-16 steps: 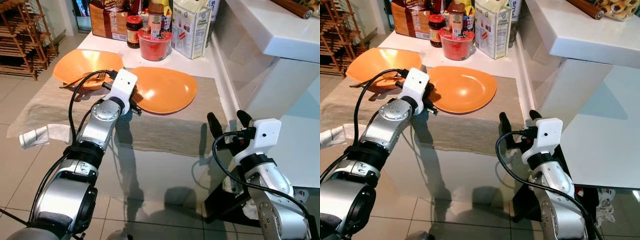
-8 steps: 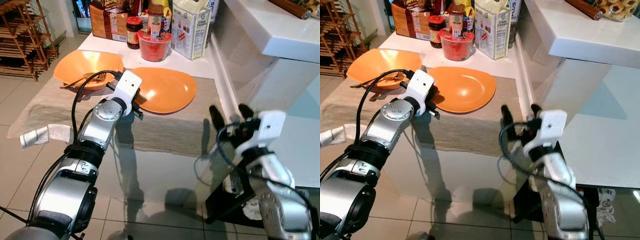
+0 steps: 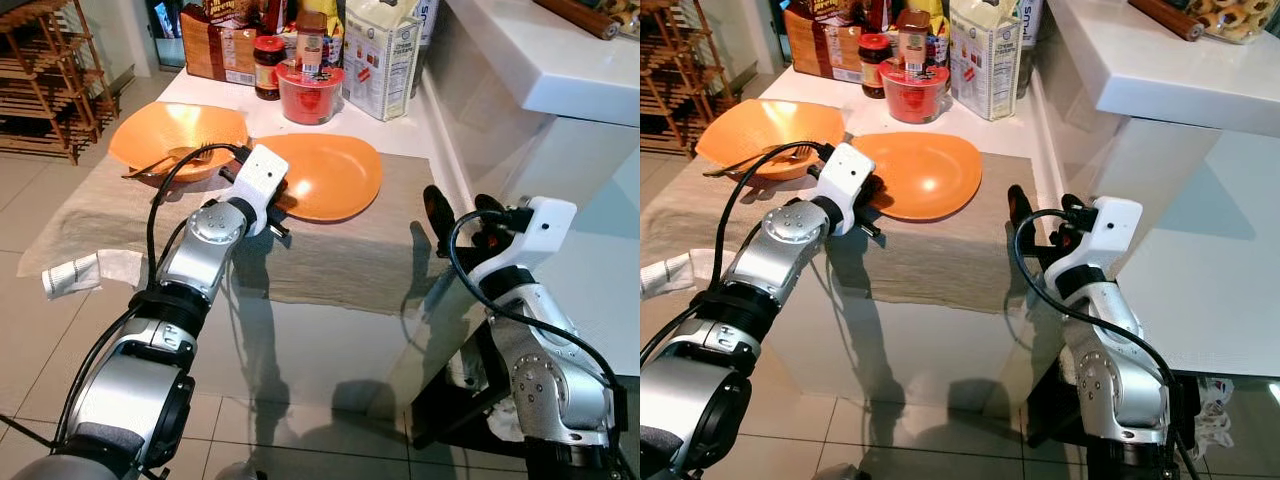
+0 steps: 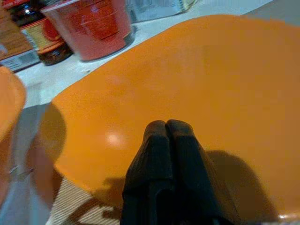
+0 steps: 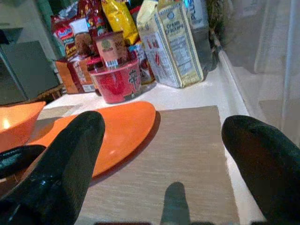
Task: Setting the table
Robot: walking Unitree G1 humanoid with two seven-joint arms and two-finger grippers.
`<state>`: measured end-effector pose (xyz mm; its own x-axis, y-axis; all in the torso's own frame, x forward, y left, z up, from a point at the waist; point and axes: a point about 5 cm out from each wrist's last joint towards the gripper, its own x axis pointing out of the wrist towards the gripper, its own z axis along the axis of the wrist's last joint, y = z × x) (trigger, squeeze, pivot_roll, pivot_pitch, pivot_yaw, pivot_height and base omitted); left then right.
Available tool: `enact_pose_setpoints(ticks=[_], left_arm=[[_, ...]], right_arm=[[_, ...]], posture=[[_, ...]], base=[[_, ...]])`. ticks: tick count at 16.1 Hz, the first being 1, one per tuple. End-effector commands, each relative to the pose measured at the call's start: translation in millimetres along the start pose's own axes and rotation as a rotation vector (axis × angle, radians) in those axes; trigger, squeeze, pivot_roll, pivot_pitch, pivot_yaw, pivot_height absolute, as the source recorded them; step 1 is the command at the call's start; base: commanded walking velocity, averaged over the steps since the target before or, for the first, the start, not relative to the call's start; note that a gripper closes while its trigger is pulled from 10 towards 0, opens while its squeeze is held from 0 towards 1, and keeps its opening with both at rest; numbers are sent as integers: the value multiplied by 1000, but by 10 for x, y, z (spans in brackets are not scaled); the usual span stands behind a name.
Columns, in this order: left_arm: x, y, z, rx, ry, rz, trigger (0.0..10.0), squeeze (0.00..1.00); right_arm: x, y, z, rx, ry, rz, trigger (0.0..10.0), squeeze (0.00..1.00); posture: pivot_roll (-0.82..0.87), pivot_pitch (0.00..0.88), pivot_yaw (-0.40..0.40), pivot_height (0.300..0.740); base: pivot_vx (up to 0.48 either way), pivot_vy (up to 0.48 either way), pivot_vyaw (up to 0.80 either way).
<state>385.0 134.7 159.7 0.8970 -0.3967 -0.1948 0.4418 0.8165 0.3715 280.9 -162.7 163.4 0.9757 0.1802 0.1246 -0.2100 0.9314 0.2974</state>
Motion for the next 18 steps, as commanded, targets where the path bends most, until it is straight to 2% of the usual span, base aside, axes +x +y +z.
enact_pose_setpoints(ticks=[1,3,5,7,10,11,14,18], left_arm=[[-4,-82,-7,0,-15,-43,10000,0],[-10,-69,196,-11,-124,-48,10000,0],[39,-7,364,38,-163,-32,10000,0],[115,16,447,97,-137,-32,10000,0],[213,44,588,124,-81,-34,10000,0],[222,49,589,121,-70,-33,10000,0],[271,27,491,146,54,-55,10000,0],[291,36,455,181,132,-55,10000,0]], right_arm=[[15,-10,-12,6,13,-6,10000,0],[2,-5,-39,11,25,-5,10000,0],[-26,0,-73,15,38,-5,10000,0],[-56,20,-110,17,51,-1,10000,0],[-104,48,-152,22,61,-4,10000,0],[-109,51,-156,24,62,-5,10000,0],[-140,70,-195,34,70,-10,10000,0],[-149,81,-203,37,74,-13,10000,0]], posture=[[11,0,-65,740],[11,0,-67,740],[14,0,-71,740],[9,0,-69,740],[-4,0,-55,740],[-4,0,-55,740],[-13,0,-44,740],[-11,0,-41,740]], base=[[0,0,0],[0,0,0],[0,0,0],[0,0,0],[0,0,0],[0,0,0],[0,0,0],[0,0,0]])
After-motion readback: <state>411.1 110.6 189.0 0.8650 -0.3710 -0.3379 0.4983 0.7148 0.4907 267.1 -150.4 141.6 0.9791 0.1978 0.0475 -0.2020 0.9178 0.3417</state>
